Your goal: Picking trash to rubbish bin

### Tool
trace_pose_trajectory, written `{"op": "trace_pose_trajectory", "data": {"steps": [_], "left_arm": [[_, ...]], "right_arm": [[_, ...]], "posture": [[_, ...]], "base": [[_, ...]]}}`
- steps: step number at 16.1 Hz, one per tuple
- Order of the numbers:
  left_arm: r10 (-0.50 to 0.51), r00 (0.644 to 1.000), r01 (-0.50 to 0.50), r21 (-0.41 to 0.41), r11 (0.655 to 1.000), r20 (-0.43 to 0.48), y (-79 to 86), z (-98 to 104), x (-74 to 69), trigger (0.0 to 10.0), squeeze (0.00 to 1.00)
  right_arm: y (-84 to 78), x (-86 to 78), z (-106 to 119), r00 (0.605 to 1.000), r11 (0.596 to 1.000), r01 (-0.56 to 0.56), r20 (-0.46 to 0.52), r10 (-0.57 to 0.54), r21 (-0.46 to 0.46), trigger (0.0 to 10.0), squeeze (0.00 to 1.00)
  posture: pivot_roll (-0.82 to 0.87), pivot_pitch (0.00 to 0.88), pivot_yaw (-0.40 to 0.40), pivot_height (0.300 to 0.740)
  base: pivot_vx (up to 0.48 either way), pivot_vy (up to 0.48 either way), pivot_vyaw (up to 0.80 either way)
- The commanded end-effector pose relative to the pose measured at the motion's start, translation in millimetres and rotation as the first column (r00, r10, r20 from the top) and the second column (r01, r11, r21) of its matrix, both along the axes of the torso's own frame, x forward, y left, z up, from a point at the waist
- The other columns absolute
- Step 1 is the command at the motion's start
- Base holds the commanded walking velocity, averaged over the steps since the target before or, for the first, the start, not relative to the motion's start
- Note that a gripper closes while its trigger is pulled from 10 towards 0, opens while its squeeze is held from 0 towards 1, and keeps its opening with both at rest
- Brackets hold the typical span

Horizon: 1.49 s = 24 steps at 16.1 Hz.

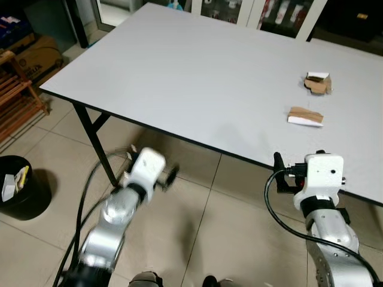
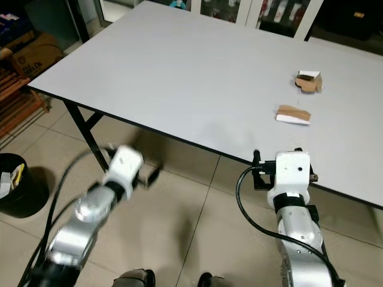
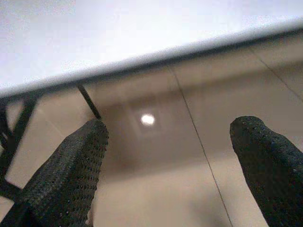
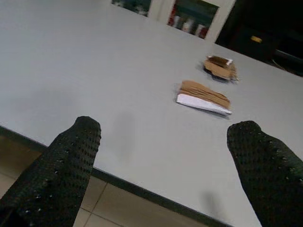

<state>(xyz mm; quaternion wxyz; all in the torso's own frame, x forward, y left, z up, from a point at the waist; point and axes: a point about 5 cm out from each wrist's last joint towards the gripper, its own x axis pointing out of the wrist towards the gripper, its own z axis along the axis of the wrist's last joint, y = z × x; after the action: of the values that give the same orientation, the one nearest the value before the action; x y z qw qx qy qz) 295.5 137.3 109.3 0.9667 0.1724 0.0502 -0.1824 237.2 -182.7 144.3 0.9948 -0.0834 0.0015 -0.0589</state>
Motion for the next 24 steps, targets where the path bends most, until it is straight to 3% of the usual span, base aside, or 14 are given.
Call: {"op": "trace_pose_trajectory", "data": {"steps": [1, 4, 10, 15, 21, 24], "left_arm": [[-0.005, 1.0, 0.004, -0.003, 1.0, -0.01, -2.3, -2, -1.0, 10.0, 0.0], [-0.047, 0.999, 0.047, 0.007, 0.999, -0.003, -8.5, -1, 1.0, 10.0, 0.0], [-0.047, 0.999, 0.046, -0.022, 0.999, -0.015, -17.1, -3, 7.5, 10.0, 0.0], [-0.012, 1.0, 0.012, -0.043, 0.999, -0.013, -15.2, 0, 15.3, 10.0, 0.0], [0.038, 0.998, -0.034, -0.076, 0.997, 0.05, -12.1, 23, 37.9, 10.0, 0.0], [0.064, 0.993, -0.054, -0.096, 0.994, 0.103, -9.4, 34, 44.2, 10.0, 0.0]], "right_arm": [[-2.1, -1.9, 6, 0.999, 0.999, 0.043, 0.033, -0.043, 0.001, 10.0, 0.0], [2.1, -6.1, 6, 0.993, 0.993, 0.105, 0.056, -0.108, 0.044, 10.0, 0.0], [-2.1, -12.4, 8, 0.987, 0.988, 0.146, 0.068, -0.149, 0.038, 10.0, 0.0], [-0.2, -9.3, 8, 0.989, 0.991, 0.129, 0.065, -0.131, 0.037, 10.0, 0.0], [8.7, -2.8, 9, 0.991, 0.991, 0.109, 0.074, -0.115, 0.075, 10.0, 0.0], [10.7, -1.3, 10, 0.992, 0.993, 0.094, 0.082, -0.101, 0.077, 10.0, 0.0]], "posture": [[0.23, 0.149, -0.062, 0.74], [0.2, 0.133, -0.047, 0.74], [0.17, 0.134, -0.049, 0.74], [0.17, 0.128, -0.051, 0.74], [0.17, 0.127, -0.044, 0.74], [0.18, 0.127, -0.039, 0.74]], "base": [[0.0, 0.0, -0.77], [0.0, 0.0, -0.77], [0.0, 0.0, -0.77], [0.0, 0.0, -0.77], [0.0, 0.0, -0.75], [0.0, 0.0, 0.0]]}}
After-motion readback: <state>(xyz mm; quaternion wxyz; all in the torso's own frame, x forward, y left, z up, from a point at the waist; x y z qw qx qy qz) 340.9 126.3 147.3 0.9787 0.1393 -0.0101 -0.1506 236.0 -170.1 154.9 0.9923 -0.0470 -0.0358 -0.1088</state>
